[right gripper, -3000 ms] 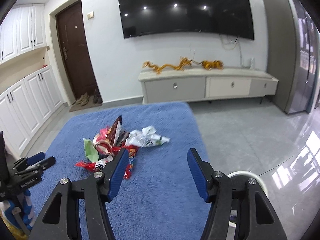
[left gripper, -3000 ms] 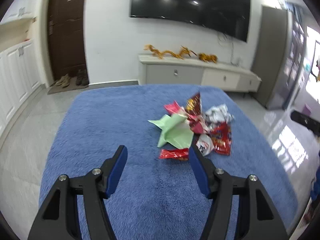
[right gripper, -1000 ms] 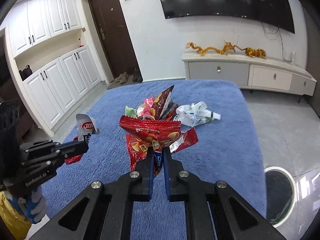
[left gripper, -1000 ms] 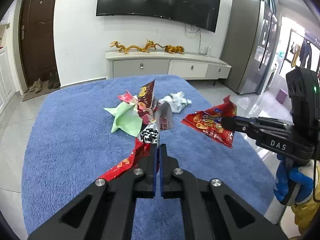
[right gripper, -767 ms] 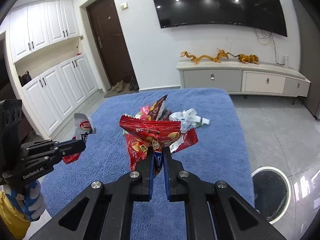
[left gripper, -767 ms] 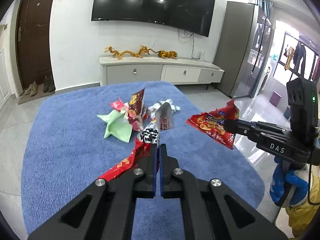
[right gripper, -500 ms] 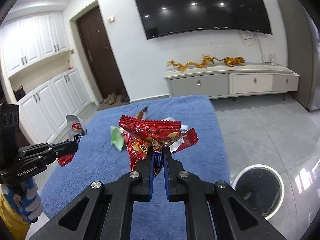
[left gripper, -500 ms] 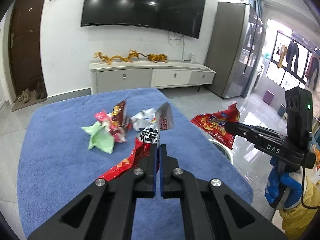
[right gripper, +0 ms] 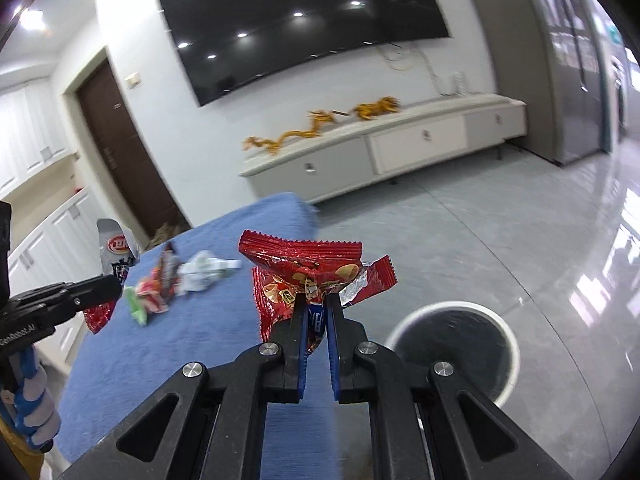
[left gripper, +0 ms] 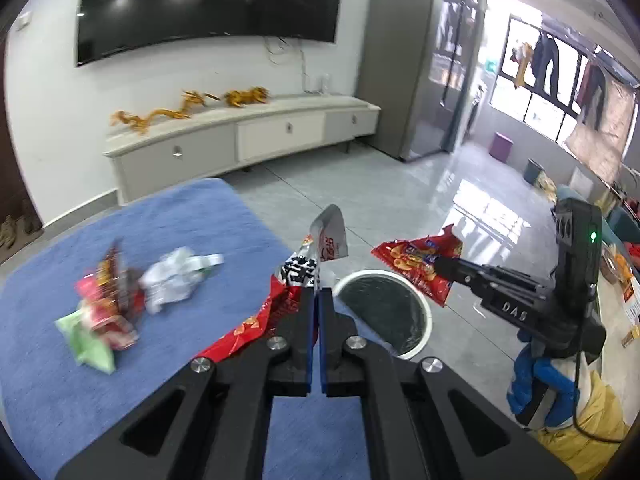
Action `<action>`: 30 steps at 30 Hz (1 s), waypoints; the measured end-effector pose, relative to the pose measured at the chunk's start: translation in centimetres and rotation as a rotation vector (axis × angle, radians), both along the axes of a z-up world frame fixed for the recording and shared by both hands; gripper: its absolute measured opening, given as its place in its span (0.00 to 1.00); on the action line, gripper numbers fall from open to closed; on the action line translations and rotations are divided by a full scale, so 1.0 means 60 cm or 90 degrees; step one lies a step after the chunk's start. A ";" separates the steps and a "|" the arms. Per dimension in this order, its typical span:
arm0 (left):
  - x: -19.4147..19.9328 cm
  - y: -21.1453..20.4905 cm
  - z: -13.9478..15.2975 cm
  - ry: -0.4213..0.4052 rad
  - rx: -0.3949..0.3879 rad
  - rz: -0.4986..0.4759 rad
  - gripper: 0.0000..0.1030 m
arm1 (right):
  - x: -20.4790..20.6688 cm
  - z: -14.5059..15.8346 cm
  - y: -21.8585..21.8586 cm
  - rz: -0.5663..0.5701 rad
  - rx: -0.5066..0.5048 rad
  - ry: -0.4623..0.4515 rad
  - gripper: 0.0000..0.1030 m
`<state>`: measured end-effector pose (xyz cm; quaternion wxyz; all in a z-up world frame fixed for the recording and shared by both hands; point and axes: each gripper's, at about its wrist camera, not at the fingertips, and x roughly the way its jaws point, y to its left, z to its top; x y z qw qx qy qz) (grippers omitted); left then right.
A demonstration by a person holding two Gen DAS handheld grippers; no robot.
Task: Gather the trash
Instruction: 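Carry both wrappers over the bin and open both tools to drop them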
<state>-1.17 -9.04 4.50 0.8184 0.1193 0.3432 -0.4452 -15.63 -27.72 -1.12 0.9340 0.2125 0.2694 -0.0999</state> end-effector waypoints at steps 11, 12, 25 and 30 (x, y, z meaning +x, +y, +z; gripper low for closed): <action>0.023 -0.224 -0.084 0.083 0.047 -0.092 0.02 | -0.003 -0.138 -0.146 -0.101 0.072 0.093 0.08; 0.026 -0.241 -0.094 0.092 0.053 -0.097 0.02 | -0.001 -0.149 -0.154 -0.106 0.078 0.100 0.08; 0.064 -0.365 -0.205 0.237 0.080 -0.120 0.27 | 0.030 -0.258 -0.222 -0.154 0.133 0.184 0.32; 0.064 -0.364 -0.213 0.243 0.073 -0.111 0.58 | 0.017 -0.272 -0.223 -0.169 0.137 0.202 0.48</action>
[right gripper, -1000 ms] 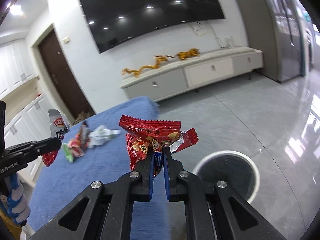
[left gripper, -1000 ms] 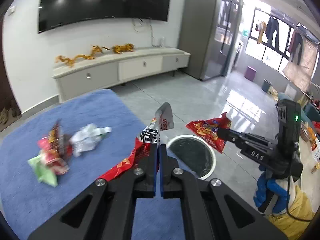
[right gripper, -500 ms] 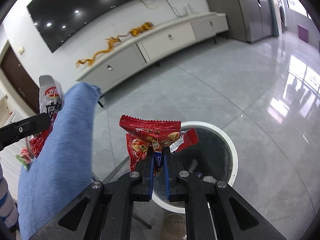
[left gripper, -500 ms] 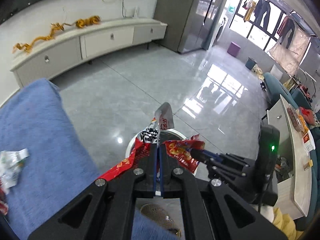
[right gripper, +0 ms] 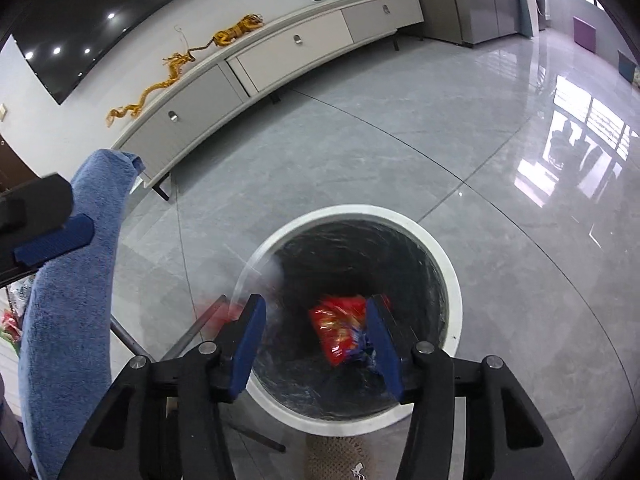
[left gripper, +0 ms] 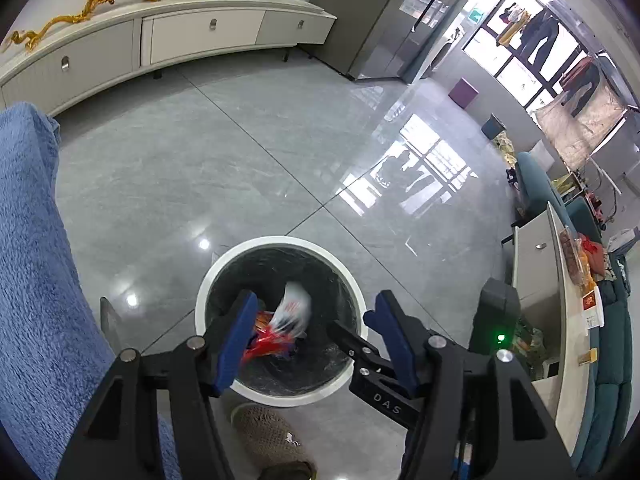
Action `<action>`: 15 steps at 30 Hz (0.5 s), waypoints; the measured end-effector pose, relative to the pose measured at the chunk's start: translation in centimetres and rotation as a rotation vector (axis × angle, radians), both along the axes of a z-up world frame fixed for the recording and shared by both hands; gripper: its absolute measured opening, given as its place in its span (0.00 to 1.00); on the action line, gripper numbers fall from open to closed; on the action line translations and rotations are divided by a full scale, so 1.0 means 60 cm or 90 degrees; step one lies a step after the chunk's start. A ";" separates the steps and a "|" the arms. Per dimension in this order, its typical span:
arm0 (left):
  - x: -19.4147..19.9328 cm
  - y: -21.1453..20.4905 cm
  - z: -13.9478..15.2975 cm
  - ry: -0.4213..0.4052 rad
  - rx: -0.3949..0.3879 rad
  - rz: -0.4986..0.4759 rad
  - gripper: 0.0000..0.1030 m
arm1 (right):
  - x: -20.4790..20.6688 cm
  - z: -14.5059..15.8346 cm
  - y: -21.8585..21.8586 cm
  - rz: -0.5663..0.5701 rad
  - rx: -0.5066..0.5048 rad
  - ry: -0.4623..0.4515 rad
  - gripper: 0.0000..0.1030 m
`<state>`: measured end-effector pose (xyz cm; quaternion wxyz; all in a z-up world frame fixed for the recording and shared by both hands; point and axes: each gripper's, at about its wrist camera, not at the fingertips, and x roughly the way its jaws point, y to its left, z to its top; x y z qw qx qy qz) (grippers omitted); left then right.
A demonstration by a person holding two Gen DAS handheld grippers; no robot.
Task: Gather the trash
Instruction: 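Carry both wrappers over the bin and open both tools to drop them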
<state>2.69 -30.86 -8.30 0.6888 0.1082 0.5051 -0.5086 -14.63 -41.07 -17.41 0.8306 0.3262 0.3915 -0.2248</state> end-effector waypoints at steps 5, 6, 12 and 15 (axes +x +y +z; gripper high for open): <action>-0.005 0.017 0.023 -0.030 -0.004 0.023 0.58 | -0.010 0.011 0.004 -0.016 -0.009 0.007 0.48; -0.007 0.024 0.028 -0.039 -0.006 0.028 0.58 | -0.012 0.016 0.005 -0.018 -0.015 0.007 0.48; -0.021 0.084 0.075 -0.119 -0.012 0.082 0.58 | -0.022 0.081 0.029 -0.019 -0.069 -0.007 0.50; -0.032 0.124 0.099 -0.166 -0.013 0.113 0.58 | -0.019 0.117 0.048 -0.014 -0.096 -0.018 0.52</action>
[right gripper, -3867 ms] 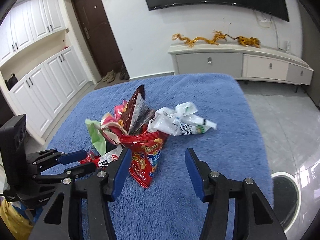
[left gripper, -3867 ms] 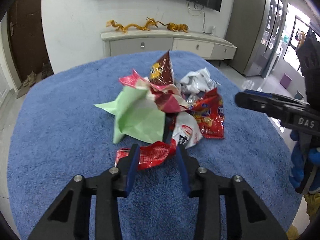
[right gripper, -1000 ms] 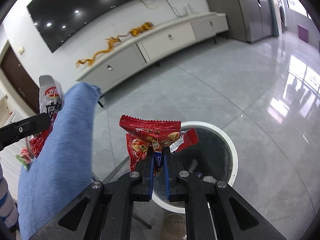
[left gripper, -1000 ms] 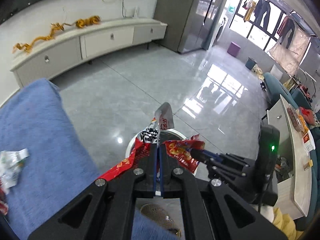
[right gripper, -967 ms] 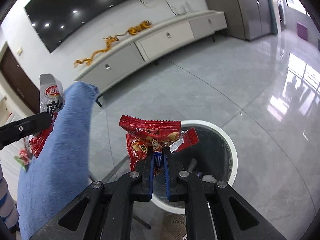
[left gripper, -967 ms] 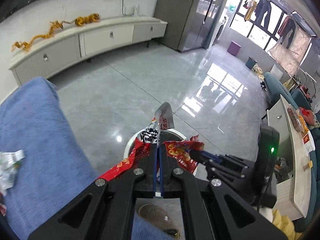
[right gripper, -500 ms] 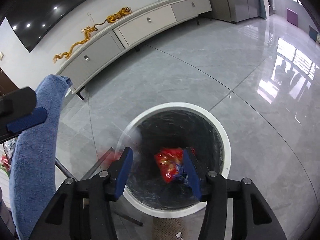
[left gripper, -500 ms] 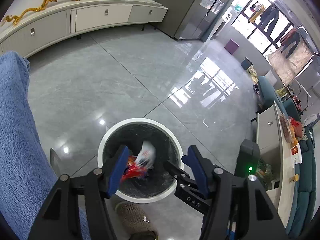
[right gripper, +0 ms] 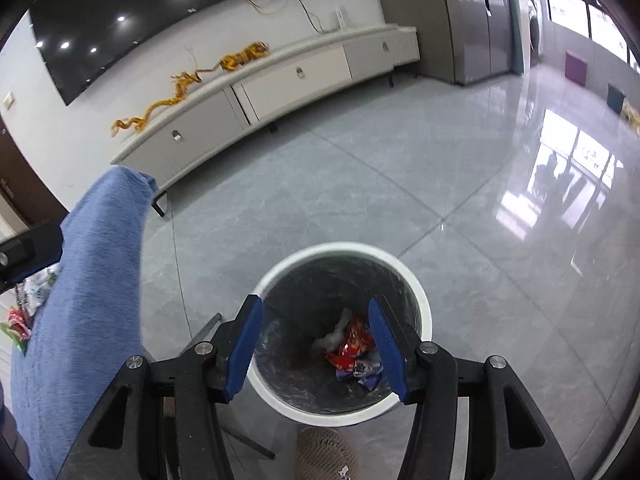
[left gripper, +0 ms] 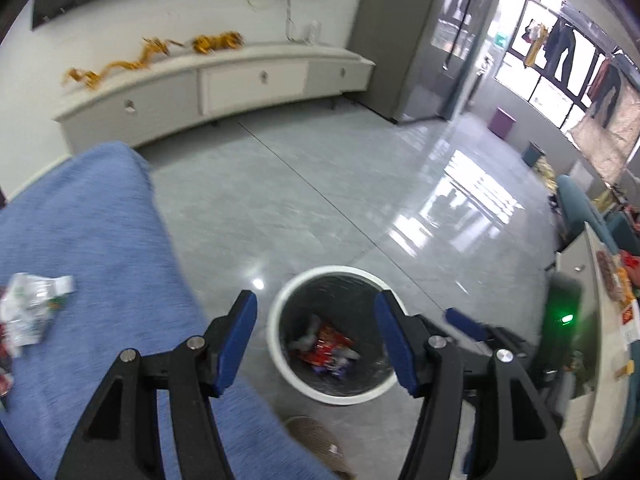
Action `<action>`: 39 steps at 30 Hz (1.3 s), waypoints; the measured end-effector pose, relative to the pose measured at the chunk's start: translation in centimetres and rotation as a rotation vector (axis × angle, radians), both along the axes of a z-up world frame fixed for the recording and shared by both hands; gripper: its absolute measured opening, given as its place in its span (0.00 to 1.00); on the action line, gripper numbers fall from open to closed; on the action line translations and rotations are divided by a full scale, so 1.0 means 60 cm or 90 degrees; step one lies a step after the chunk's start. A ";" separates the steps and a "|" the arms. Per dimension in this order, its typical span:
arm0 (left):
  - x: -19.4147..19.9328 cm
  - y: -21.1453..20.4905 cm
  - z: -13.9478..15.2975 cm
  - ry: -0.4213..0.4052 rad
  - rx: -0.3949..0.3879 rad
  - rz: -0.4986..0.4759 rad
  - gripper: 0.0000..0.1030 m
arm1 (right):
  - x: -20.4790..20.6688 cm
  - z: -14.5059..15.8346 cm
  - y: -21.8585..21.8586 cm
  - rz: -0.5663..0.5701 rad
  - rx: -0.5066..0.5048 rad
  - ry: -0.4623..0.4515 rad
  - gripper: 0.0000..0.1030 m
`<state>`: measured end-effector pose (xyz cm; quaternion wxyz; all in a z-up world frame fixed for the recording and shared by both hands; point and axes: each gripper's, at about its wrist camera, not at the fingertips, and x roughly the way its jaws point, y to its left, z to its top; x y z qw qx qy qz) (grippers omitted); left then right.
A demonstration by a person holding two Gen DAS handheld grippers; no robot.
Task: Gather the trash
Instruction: 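Carry both wrappers over the bin and open both tools to drop them, then move both open tools back toward the remaining trash on the towel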
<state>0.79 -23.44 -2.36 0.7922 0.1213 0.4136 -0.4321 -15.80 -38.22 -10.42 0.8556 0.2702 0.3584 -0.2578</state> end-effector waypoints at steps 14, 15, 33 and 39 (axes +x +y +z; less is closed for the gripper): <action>-0.041 0.174 0.106 -0.153 -0.036 0.143 0.66 | -0.008 0.160 0.115 0.039 -0.132 -0.065 0.66; -0.042 0.181 0.113 -0.159 -0.040 0.150 0.67 | -0.008 0.166 0.121 0.040 -0.140 -0.069 0.67; -0.070 0.365 0.174 -0.227 -0.106 0.311 0.72 | -0.036 0.266 0.254 0.056 -0.231 -0.140 0.73; -0.084 0.414 0.187 -0.236 -0.130 0.340 0.72 | -0.039 0.289 0.302 0.075 -0.260 -0.151 0.73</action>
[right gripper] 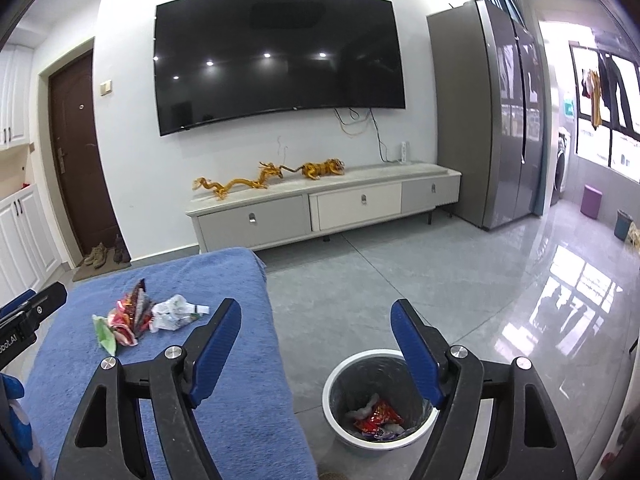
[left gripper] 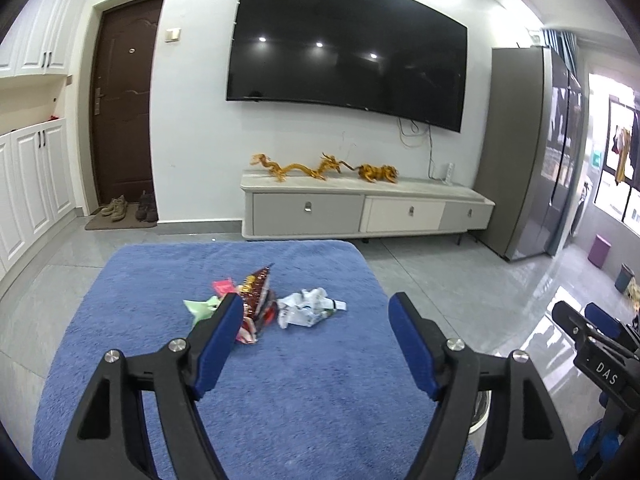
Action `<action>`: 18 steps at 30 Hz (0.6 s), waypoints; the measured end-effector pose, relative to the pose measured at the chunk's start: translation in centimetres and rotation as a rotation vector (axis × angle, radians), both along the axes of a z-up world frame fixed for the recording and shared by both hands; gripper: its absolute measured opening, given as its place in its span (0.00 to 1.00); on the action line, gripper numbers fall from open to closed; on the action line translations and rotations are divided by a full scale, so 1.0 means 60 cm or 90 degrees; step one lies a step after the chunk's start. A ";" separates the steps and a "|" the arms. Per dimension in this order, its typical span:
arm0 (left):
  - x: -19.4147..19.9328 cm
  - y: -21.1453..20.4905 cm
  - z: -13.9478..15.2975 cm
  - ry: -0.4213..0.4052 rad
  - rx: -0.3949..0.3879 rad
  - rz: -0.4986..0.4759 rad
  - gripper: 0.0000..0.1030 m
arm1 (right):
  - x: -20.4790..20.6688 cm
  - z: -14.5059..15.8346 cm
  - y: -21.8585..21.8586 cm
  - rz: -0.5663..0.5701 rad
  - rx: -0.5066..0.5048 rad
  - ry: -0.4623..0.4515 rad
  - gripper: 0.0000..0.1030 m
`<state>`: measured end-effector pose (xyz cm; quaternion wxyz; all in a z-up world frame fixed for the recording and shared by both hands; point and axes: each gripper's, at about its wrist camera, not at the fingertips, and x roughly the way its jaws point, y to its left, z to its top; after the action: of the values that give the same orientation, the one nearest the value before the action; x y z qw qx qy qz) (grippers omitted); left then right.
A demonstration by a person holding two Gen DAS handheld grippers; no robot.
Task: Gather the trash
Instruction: 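Move both open tools back toward the remaining trash on the towel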
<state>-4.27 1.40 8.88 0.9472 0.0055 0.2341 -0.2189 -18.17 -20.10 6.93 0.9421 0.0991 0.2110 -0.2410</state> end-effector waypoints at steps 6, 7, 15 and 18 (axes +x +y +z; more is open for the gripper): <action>-0.014 0.046 0.011 -0.020 -0.024 0.028 0.72 | -0.008 0.023 0.039 0.017 -0.029 -0.014 0.74; -0.017 0.051 0.013 -0.021 -0.026 0.032 0.72 | -0.009 0.028 0.048 0.019 -0.035 -0.017 0.75; -0.035 0.103 0.026 -0.055 -0.052 0.068 0.72 | -0.015 0.051 0.084 0.034 -0.055 -0.033 0.76; -0.038 0.124 0.030 -0.064 -0.061 0.087 0.72 | -0.017 0.053 0.094 0.043 -0.061 -0.037 0.76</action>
<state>-6.53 8.87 10.69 0.9697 -0.0446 0.1754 -0.1643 -19.19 -14.44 10.09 0.9591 0.0534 0.1750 -0.2160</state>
